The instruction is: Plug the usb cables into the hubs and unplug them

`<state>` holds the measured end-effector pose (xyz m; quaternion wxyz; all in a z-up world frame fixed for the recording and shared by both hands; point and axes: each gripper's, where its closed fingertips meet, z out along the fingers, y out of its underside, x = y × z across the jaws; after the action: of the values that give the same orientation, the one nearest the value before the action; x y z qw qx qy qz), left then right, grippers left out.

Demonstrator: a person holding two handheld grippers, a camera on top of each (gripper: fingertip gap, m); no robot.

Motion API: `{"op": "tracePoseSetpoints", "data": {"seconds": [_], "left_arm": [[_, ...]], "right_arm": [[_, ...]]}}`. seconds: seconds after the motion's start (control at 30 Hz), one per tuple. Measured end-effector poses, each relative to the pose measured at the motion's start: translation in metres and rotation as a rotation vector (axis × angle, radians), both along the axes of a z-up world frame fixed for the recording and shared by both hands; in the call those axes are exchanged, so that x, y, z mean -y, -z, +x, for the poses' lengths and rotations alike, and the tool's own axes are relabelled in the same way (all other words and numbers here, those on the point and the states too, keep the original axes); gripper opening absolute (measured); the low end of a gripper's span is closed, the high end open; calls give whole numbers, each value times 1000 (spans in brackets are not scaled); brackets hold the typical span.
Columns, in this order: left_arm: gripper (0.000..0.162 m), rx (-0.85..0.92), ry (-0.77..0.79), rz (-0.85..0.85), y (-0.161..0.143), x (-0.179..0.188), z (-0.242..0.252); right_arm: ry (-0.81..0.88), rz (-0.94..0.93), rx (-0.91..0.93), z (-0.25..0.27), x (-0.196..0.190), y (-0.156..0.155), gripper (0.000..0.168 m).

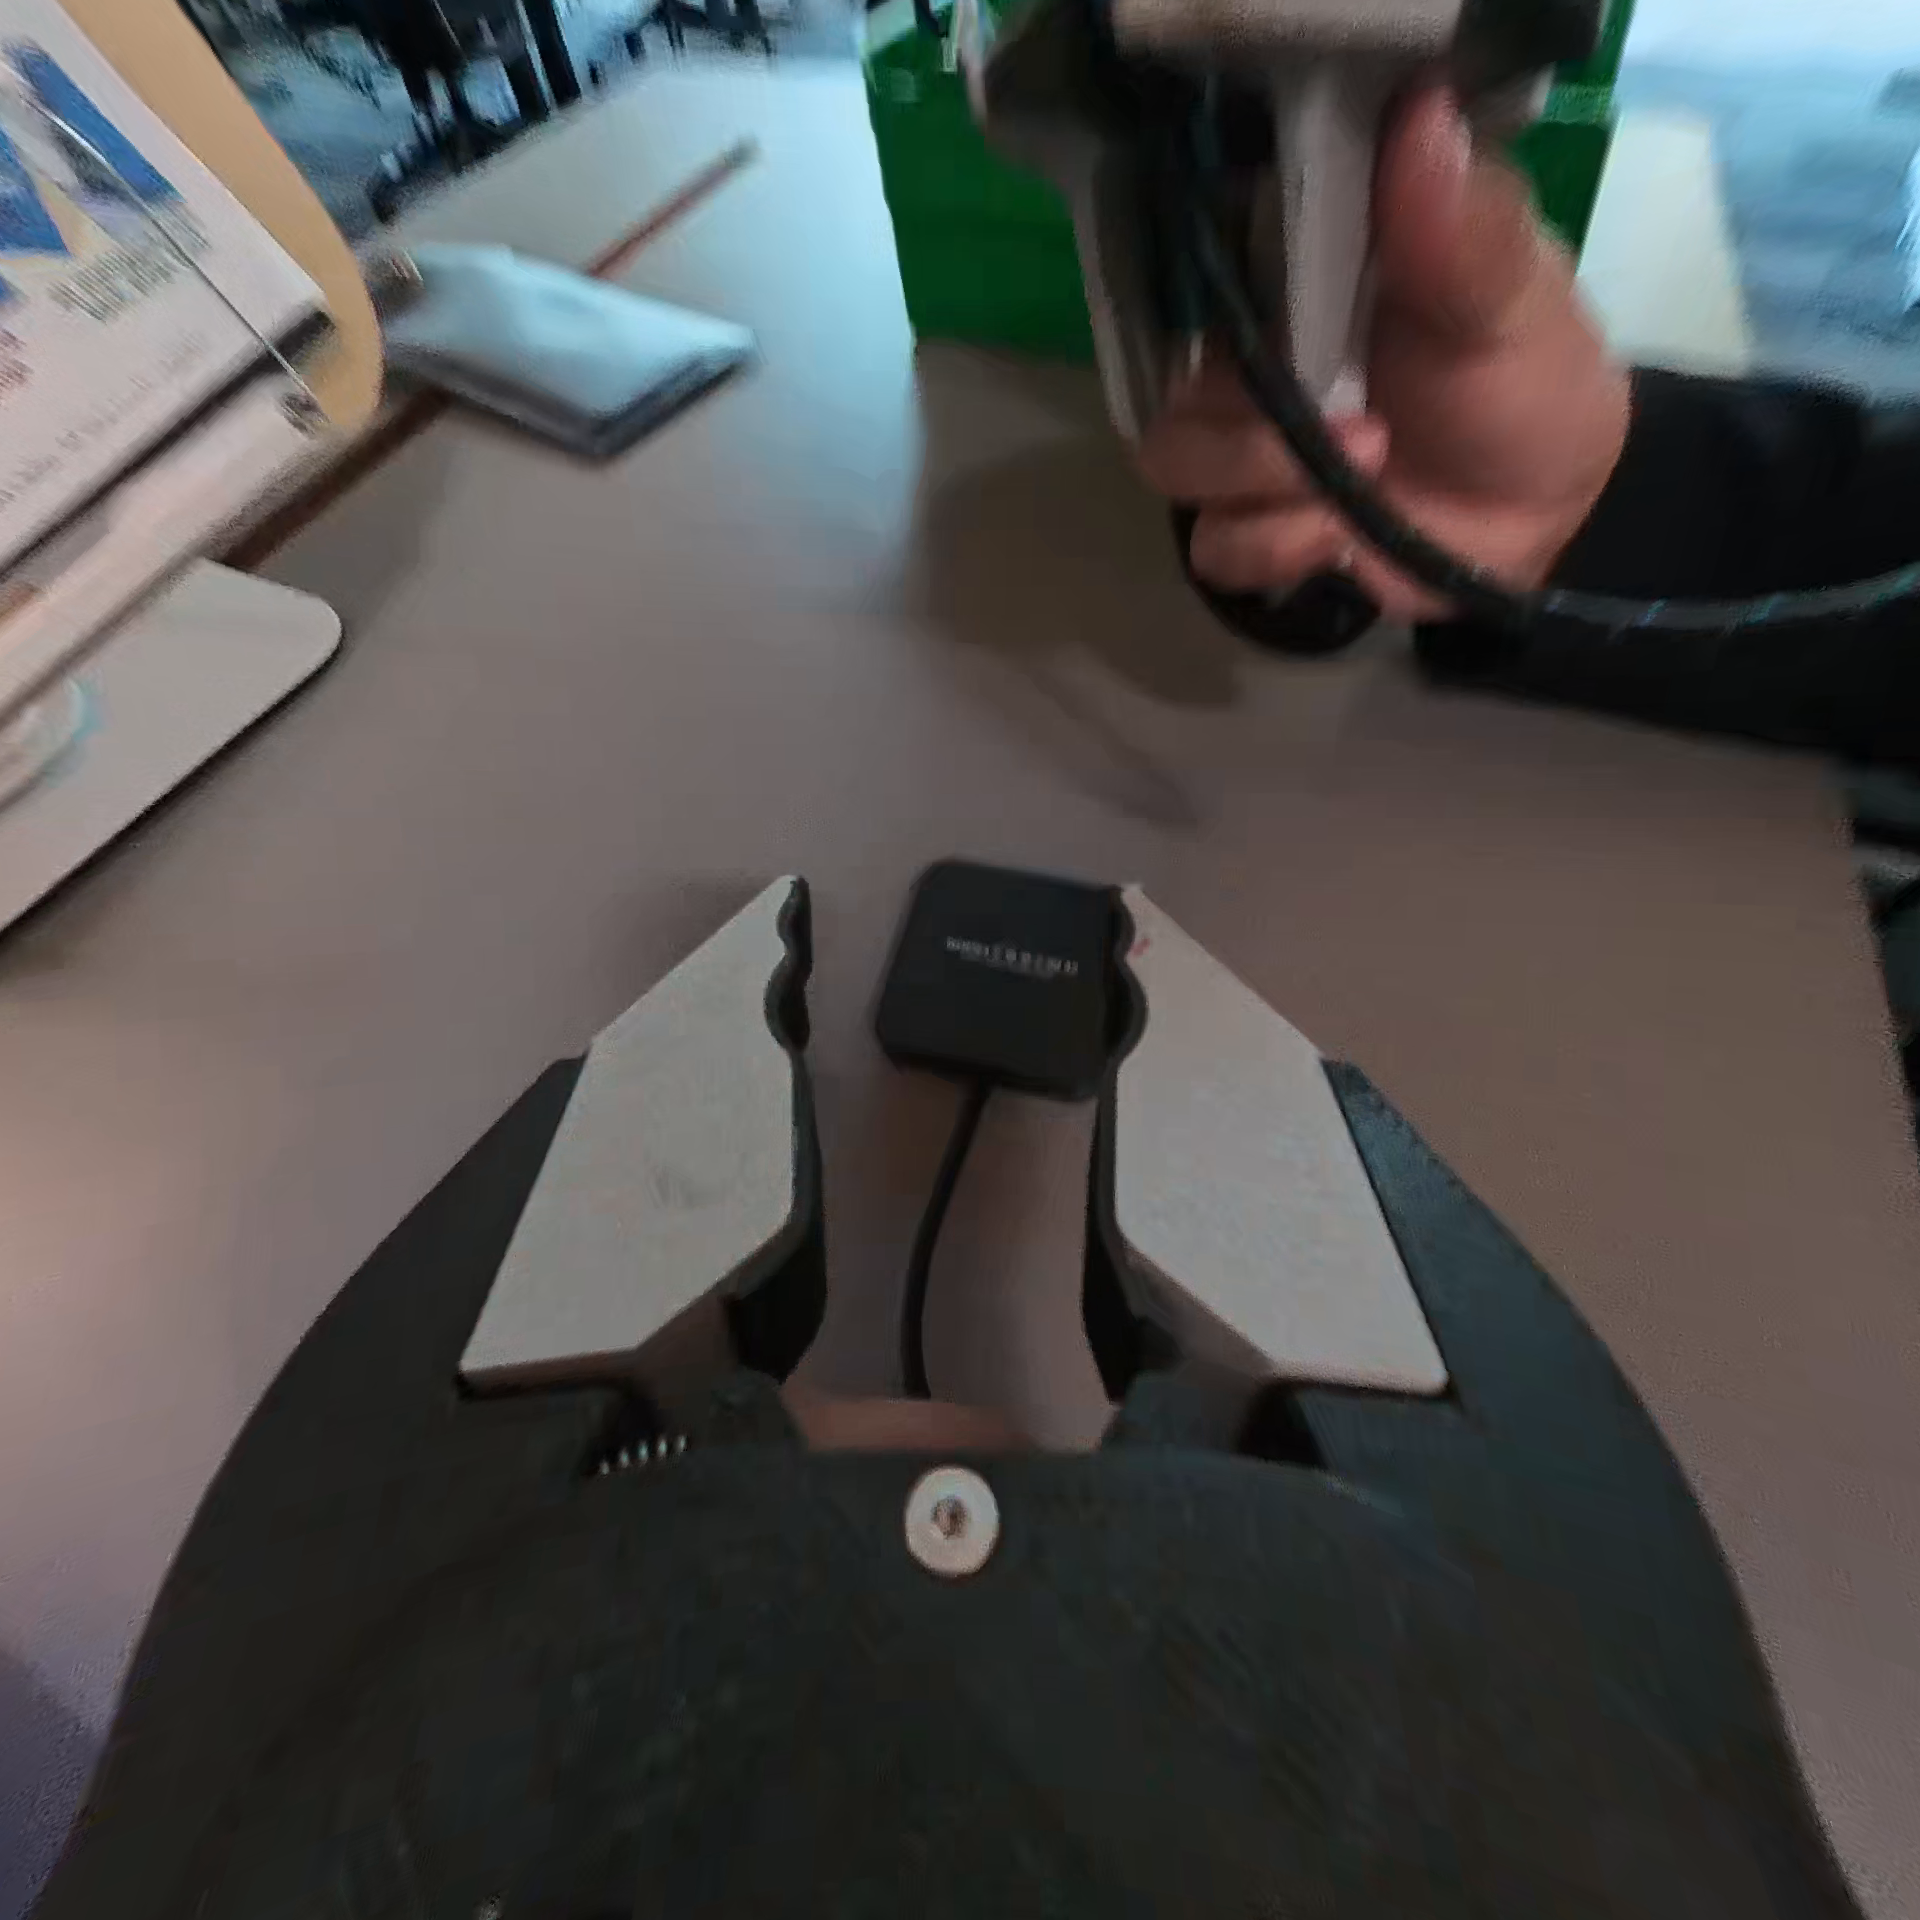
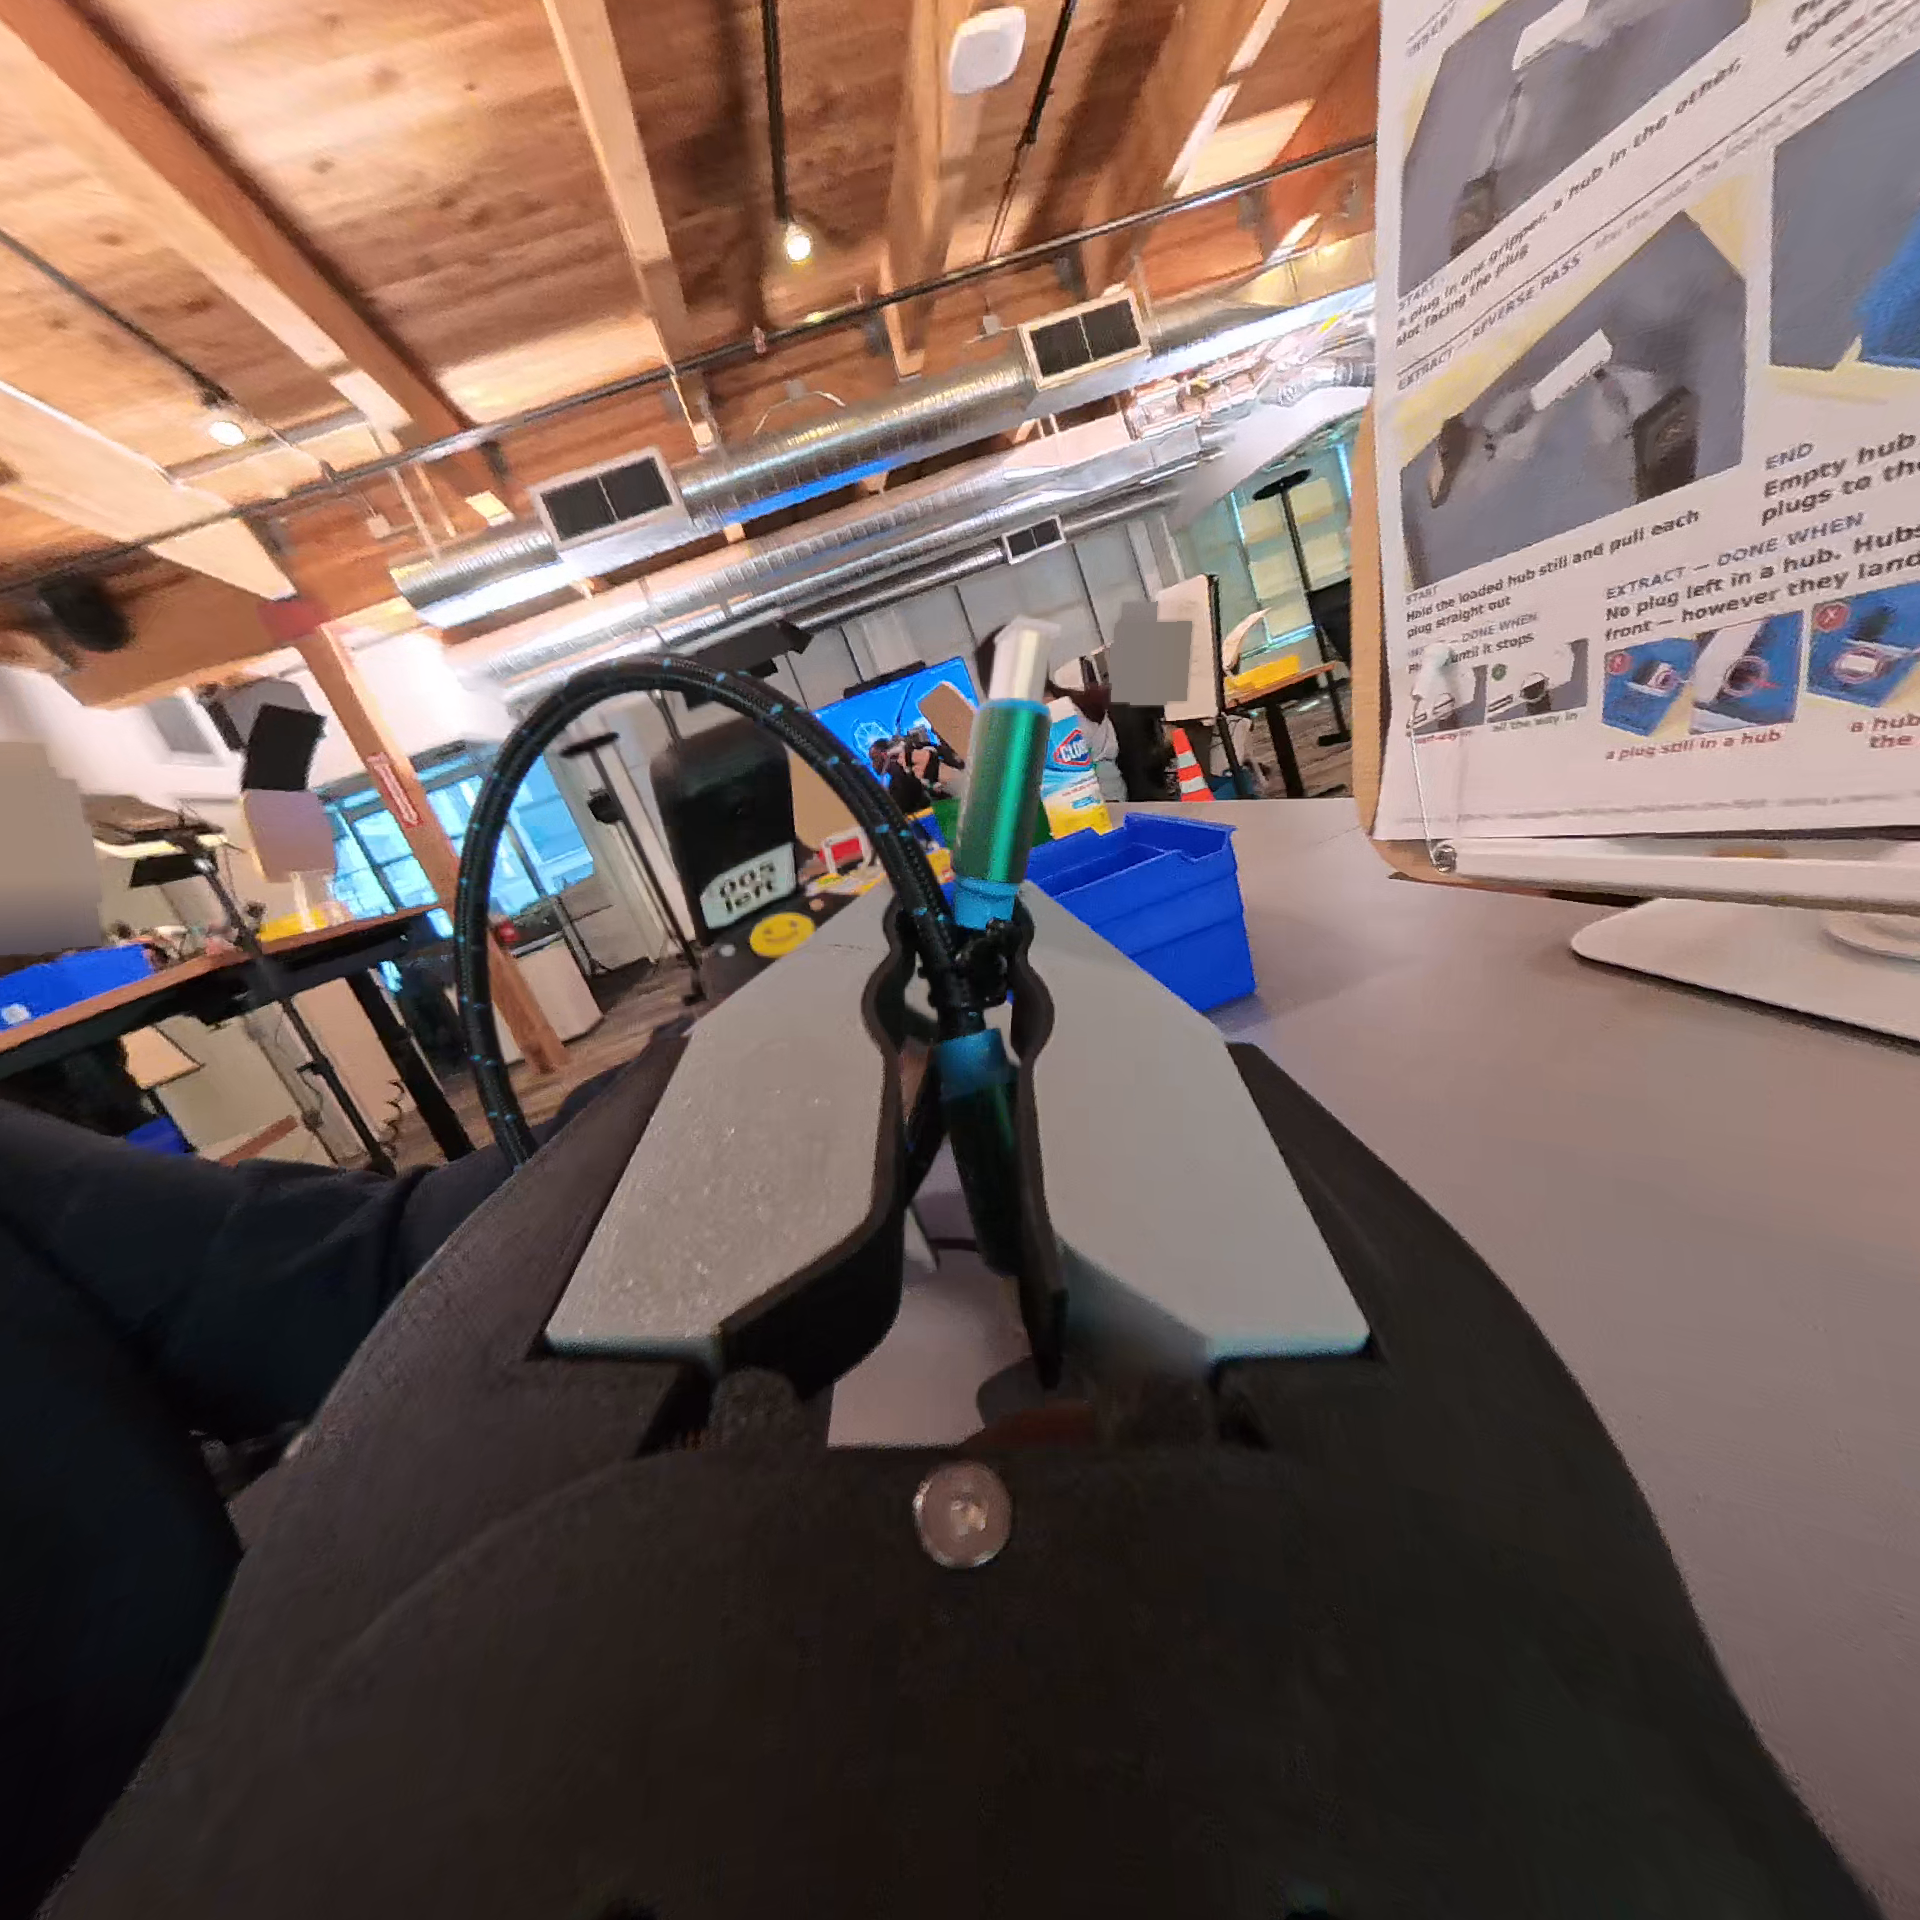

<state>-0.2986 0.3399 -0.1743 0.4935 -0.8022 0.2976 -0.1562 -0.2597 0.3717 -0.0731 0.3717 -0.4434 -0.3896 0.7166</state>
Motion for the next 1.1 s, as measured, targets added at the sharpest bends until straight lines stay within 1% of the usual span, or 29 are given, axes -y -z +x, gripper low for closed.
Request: {"op": "tracePoseSetpoints", "data": {"seconds": [0.1,0.17,0.2,0.23,0.27,0.3,0.33,0.37,0.43,0.47,0.53,0.57,0.6,0.63,0.67,0.73,0.77,0.8,0.87,0.93,0.97,1.0,1.1], "left_arm": [[58,-167,51,-114,31,4,10],[62,-306,38,-170,51,1,5],[64,-338,41,-191,57,0,6],[58,-304,59,-200,56,0,13],[59,-303,76,-233,59,1,16],[62,-332,82,-264,66,2,16],[66,-354,83,-242,67,0,17],[74,-376,93,-232,69,0,19],[80,-380,99,-254,70,2,22],[81,-390,97,-264,70,1,21],[74,-412,80,-270,69,-3,17],[74,-435,57,-255,68,-9,12],[74,-465,26,-224,66,-16,5],[80,-480,12,-202,65,-20,0],[78,-466,15,-207,65,-20,0],[70,-386,30,-270,70,-18,4],[63,-342,46,-304,72,-16,6],[63,-319,56,-309,72,-16,7],[63,-336,79,-316,72,-14,6],[62,-349,72,-339,72,-14,6],[62,-319,65,-348,71,-14,7],[62,-247,64,-369,68,-13,12],[62,102,105,-452,43,-5,34]], "right_arm": [[2,-19,-12,4,-4,-4,12],[55,18,29,5,-9,0,12],[89,39,61,5,-13,3,12],[117,53,96,5,-18,8,12],[131,56,125,5,-21,12,12],[131,45,145,5,-22,15,12],[124,26,156,5,-24,17,12],[116,3,164,5,-25,18,12],[96,-40,177,7,-28,20,12],[87,-58,176,8,-29,20,12],[67,-77,151,11,-28,15,12],[61,-79,138,12,-27,12,12],[60,-76,129,14,-26,10,12],[59,-70,123,15,-25,8,12],[56,-66,119,15,-24,7,12],[48,-66,111,16,-22,5,12],[43,-68,106,17,-22,3,12],[35,-73,97,17,-21,2,12],[9,-95,68,20,-20,-2,12],[-16,-131,42,22,-20,-6,12],[-27,-149,36,23,-21,-6,12],[-36,-165,35,22,-21,-5,12],[-41,-169,57,20,-21,-2,12]]}}
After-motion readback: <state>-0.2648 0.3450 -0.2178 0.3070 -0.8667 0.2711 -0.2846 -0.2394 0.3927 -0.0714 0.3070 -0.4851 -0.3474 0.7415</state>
